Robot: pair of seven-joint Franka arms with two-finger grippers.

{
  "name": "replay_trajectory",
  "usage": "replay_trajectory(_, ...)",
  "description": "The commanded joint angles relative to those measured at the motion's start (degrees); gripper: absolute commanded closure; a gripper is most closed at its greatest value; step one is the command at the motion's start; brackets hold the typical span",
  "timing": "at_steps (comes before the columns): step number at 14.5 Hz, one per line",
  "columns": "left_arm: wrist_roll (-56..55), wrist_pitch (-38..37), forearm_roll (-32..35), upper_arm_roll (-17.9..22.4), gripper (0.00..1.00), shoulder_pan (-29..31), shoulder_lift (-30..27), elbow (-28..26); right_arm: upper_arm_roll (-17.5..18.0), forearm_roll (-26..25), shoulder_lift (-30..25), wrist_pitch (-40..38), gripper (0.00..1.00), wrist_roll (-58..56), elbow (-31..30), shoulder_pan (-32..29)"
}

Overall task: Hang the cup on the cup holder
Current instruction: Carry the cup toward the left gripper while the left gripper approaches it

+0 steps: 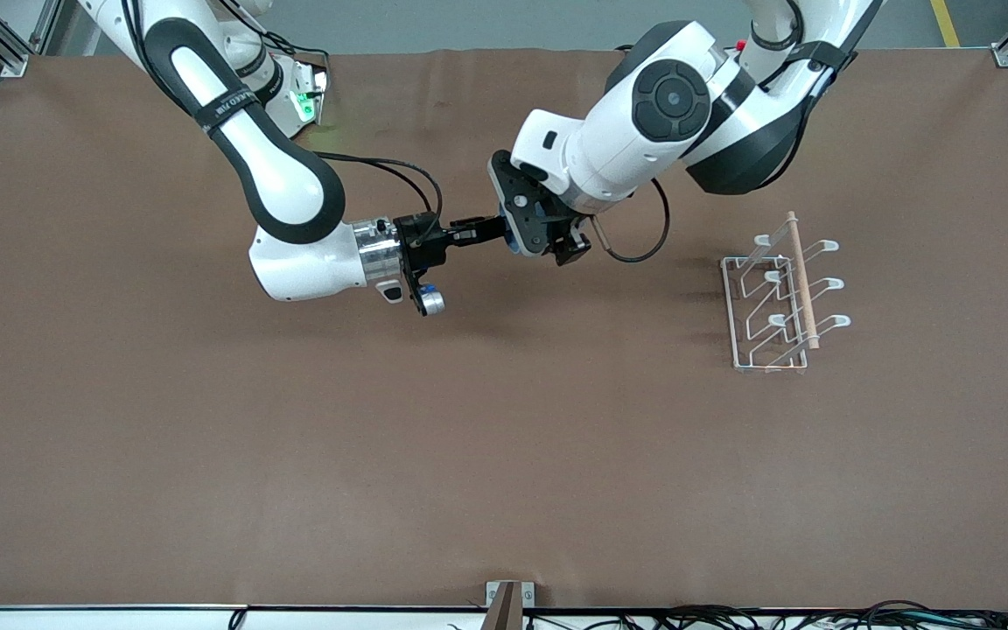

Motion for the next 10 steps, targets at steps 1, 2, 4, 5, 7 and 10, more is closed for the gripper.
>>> replay_trajectory(1,2.7,0.5,0.1,-0.3,0.64,-0.4,1.6,1.0,0.8,1.7,-0.4,-0.1,0.99,0.0,-0.2,-0.6)
replay_trajectory(2,2.8,0.5,0.1,-0.3,0.69,-0.5,1.6,1.0,0.8,1.7,-0.4,-0.1,0.99,0.0,-0.2,-0.6)
replay_trajectory(4,2.8,-0.2,0.1,-0.3,0.75,-0.4,1.4,1.0,0.8,1.7,-0.4,-0.2,0.97,0.0,-0.2,-0.6)
replay_trajectory(5,2.9,-0.3,0.1,-0.3,0.76,0.1,1.3,0.8,0.8,1.7,-0.4,-0.3,0.69,0.1,-0.2,-0.7)
replay_trajectory(7,3.4,-0.7,0.1,-0.2,0.77,0.8,1.2,0.8,0.8,1.5,-1.0,0.1,0.0,0.0,-0.4,-0.8)
replay_trajectory(10,2.8,-2.0,4.5,0.2,0.97,1.1,0.0,0.7,0.4,1.0,-2.1,0.2,0.0,0.6,-0.7,-2.5)
